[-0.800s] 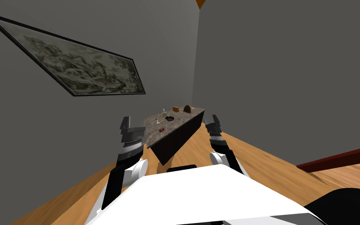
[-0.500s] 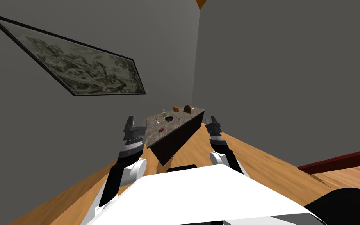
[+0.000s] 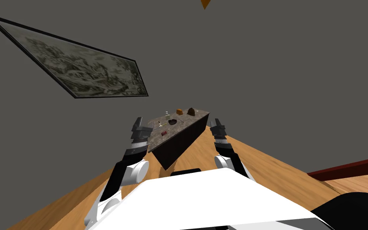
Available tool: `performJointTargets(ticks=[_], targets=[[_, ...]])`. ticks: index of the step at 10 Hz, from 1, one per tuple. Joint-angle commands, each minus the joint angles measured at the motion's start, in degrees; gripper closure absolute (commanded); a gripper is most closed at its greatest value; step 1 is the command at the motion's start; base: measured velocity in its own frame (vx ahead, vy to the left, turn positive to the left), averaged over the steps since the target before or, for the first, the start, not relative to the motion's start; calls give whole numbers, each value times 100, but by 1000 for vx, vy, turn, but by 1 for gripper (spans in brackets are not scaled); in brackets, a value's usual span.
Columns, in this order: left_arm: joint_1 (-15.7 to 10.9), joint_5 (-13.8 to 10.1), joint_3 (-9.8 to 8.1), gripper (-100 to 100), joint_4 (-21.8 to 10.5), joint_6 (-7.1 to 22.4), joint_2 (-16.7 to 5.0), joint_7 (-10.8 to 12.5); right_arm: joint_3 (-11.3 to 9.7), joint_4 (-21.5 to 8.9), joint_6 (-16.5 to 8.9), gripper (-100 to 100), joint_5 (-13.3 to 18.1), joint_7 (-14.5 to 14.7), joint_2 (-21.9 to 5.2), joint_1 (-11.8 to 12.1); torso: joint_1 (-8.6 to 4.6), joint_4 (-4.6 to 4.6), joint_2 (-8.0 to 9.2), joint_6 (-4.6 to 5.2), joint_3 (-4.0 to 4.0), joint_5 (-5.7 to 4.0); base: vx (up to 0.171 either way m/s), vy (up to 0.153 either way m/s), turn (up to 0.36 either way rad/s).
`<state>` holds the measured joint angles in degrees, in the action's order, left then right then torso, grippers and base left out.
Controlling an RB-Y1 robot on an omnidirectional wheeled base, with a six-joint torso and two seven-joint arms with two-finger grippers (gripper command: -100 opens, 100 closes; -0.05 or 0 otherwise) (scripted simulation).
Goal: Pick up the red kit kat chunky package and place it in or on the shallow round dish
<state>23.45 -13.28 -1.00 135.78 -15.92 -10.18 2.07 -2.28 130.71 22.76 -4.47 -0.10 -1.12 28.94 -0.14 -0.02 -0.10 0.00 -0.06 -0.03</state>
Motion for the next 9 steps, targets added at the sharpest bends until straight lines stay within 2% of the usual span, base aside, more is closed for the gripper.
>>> performJointTargets(ticks=[1, 2, 3, 4, 5, 6, 8, 9], targets=[[-58, -141, 5, -100, -13, 256, -69, 25, 0, 0, 0, 0, 0, 0, 0, 0, 0, 0, 0, 0, 0, 0, 20, -38, 6], [-157, -374, -1, -100, -40, 456, -197, 72, 0, 0, 0, 0, 0, 0, 0, 0, 0, 0, 1, 0, 1, 0, 23, -37, 10], [-157, -374, -1, -100, -40, 543, -197, 72, 0, 0, 0, 0, 0, 0, 0, 0, 0, 0, 0, 0, 0, 0, 24, -33, 6], [-261, -620, -8, -100, -73, 732, -327, 124, 0, 0, 0, 0, 0, 0, 0, 0, 2, 0, 0, 0, 0, 0, 29, -39, 11], [-261, -620, -8, -100, -73, 853, -327, 124, 0, 0, 0, 0, 0, 0, 0, 0, 0, 0, -2, 0, -1, 0, 20, -34, 7], [-371, -871, -17, -100, -113, 1030, -457, 182, 0, 0, 0, 0, 0, 0, 0, 0, 1, 0, 1, 0, 0, 0, 15, -36, 12], [-371, -875, -17, -100, -113, 1184, -457, 182, 0, 0, 0, 0, 0, 0, 0, 0, 3, 0, 3, 0, 2, 0, 13, -23, 2], [-484, -1139, -27, -100, -162, 1413, -591, 244, 0, 0, 0, 0, 0, 0, 0, 0, 7, 1, 5, 0, 3, 1, 15, -27, 6]])
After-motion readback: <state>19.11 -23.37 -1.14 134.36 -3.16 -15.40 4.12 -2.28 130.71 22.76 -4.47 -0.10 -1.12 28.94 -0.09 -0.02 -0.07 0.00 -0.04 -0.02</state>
